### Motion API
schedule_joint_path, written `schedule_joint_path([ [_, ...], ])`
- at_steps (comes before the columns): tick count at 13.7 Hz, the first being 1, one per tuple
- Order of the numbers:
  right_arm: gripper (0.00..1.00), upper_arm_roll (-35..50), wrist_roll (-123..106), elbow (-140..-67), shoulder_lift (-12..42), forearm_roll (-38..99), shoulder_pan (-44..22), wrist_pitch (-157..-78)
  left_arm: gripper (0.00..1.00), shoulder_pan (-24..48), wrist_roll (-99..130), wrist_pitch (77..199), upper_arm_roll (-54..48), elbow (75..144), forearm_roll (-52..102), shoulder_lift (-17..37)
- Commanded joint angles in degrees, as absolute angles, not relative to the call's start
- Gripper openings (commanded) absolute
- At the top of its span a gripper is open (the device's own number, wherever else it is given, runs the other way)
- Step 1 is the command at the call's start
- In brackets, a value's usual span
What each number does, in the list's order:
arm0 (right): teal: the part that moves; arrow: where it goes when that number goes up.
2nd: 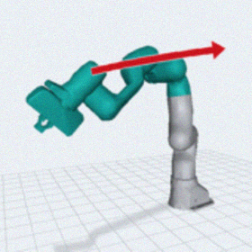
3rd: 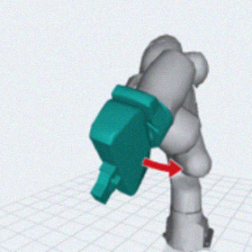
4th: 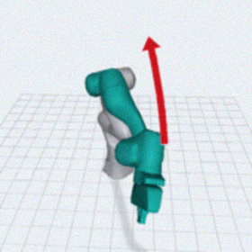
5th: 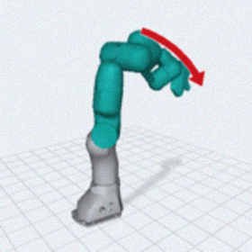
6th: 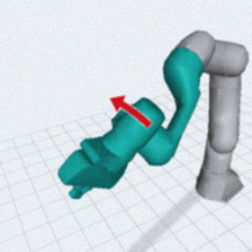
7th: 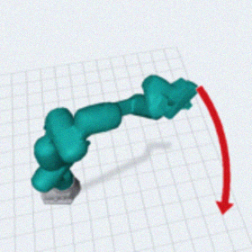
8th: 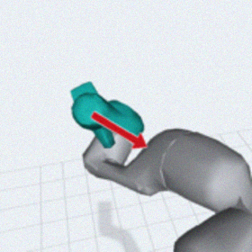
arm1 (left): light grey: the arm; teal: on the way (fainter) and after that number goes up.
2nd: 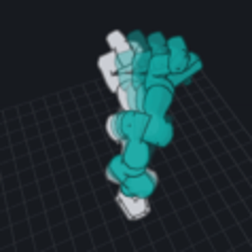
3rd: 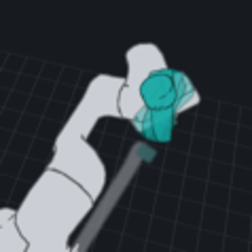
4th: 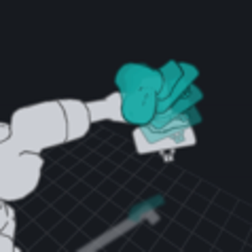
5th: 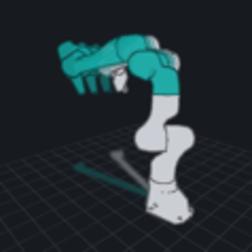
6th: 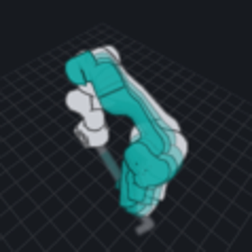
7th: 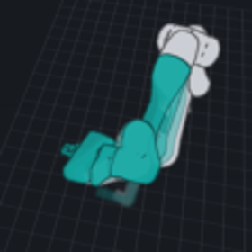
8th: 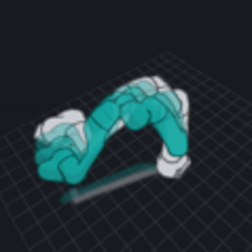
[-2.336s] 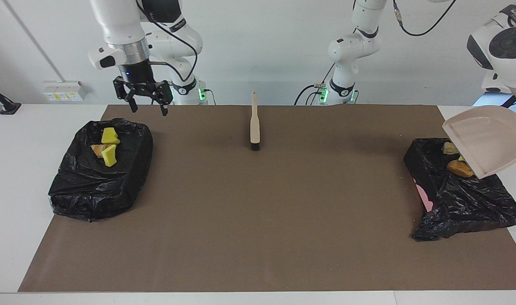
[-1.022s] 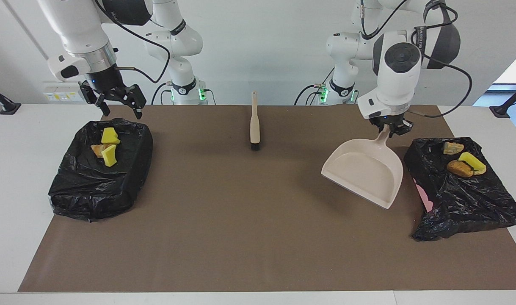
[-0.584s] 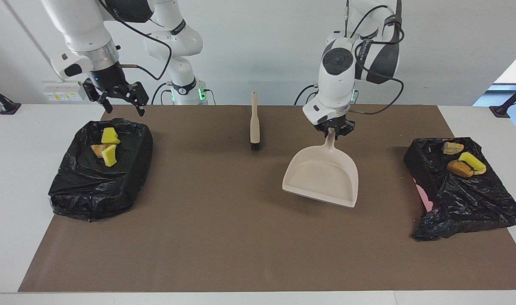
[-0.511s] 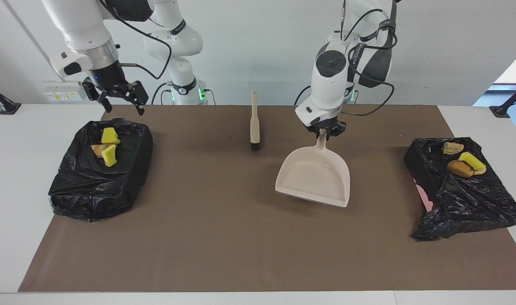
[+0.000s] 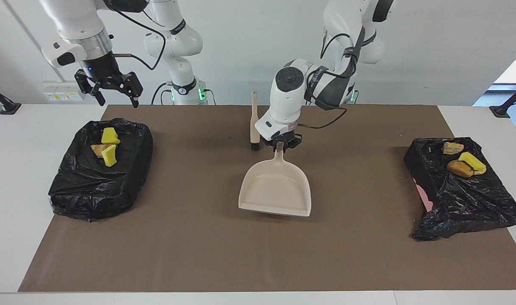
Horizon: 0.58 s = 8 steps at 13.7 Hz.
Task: Sweep and dump trash in bin
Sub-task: 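Carry the dustpan back and set it on the mat center with the left gripper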
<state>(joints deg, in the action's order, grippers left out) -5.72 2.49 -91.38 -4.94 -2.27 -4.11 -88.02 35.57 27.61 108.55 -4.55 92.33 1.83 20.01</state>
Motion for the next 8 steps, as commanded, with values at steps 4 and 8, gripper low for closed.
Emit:
schedule_joint_path([
  [4, 1.0, -6.2, 1.7, -92.0, -6.2, -1.6, -3.7, -87.4, 0.0, 36.7, 29.9, 109.1, -3.1, 81.1, 2.5, 30.5],
  [8, 1.0, -6.0, 1.0, -92.1, -6.3, -1.7, -3.7, -87.4, 0.0, 37.8, 30.9, 109.9, -2.9, 80.1, 2.2, 33.0],
])
